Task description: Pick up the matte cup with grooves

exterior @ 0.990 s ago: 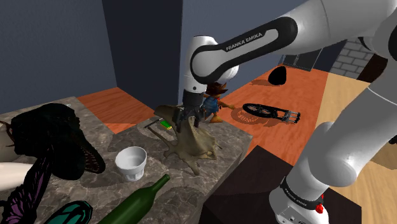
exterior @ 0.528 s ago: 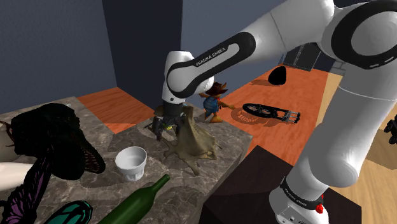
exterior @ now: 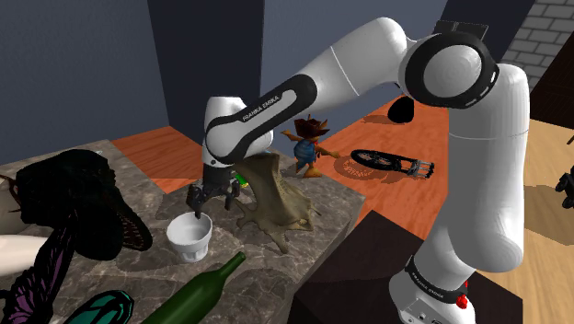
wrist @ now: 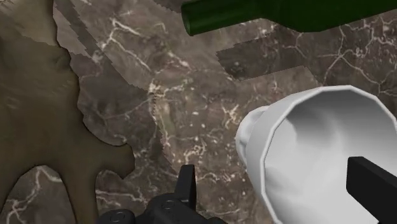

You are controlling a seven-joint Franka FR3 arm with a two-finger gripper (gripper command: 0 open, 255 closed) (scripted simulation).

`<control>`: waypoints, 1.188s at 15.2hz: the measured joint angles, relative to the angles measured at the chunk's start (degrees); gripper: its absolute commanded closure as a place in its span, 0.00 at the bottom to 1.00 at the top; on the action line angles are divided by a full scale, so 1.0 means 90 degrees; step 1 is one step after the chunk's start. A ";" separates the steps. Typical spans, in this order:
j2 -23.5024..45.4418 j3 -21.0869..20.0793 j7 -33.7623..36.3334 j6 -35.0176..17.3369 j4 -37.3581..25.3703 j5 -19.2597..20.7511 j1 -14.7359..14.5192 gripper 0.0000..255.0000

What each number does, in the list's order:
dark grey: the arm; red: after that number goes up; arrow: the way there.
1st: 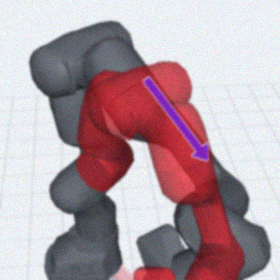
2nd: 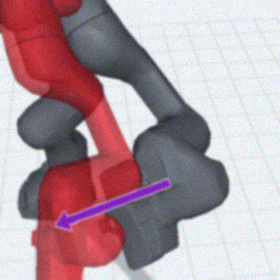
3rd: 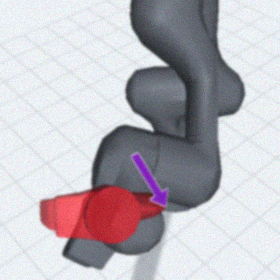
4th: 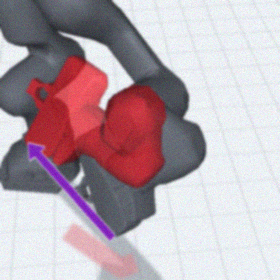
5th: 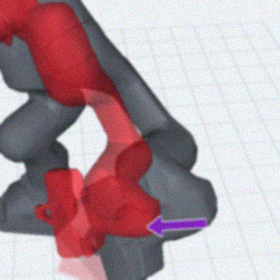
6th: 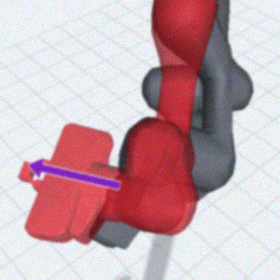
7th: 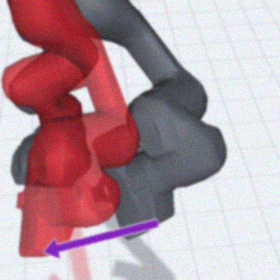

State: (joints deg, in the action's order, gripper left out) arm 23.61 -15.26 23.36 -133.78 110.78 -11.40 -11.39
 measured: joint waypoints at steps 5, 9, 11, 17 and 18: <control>0.0611 0.0039 0.0116 -0.0269 -0.0368 0.0095 -0.0148 0.00; 0.0870 0.0062 0.0073 -0.0494 -0.0394 0.0118 -0.0170 0.00; 0.0900 0.0065 0.0061 -0.0534 -0.0382 0.0117 -0.0168 1.00; 0.0901 0.0066 0.0058 -0.0548 -0.0378 0.0116 -0.0167 1.00; 0.0900 0.0066 0.0058 -0.0548 -0.0377 0.0116 -0.0166 1.00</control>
State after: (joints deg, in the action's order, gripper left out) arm 31.71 -14.67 23.88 -138.72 107.39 -10.36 -12.88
